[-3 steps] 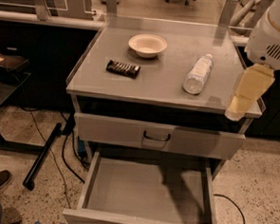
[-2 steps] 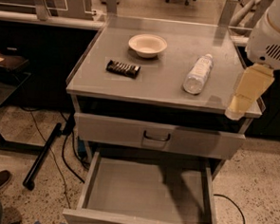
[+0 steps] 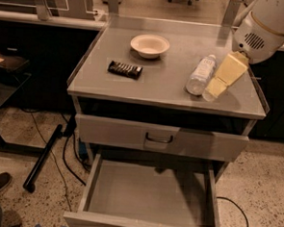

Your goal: Place blue plastic bottle into middle drawer

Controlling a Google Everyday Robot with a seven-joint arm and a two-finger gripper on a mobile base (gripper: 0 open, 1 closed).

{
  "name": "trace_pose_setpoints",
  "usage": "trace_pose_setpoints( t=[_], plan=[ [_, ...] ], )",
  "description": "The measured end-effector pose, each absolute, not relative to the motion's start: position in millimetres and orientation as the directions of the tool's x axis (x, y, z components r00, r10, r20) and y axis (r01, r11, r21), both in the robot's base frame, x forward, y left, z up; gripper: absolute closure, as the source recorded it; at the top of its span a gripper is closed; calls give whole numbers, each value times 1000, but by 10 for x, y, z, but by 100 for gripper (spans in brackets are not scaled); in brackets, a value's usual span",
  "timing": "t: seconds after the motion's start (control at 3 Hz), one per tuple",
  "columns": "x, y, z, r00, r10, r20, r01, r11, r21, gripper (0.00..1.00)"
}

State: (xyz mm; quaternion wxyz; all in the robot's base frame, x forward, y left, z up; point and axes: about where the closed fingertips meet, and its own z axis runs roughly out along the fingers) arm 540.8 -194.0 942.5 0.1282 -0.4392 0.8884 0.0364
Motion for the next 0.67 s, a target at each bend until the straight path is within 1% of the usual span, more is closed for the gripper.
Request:
trace_pose_setpoints(
  t=[0.33,0.67],
  plan=[
    [5409,-1939,9425,-580,-772,-260,-790,611,-48,0],
    [5585,-2018,9346,-662,-701,-267,-727,686,1,0]
  ],
)
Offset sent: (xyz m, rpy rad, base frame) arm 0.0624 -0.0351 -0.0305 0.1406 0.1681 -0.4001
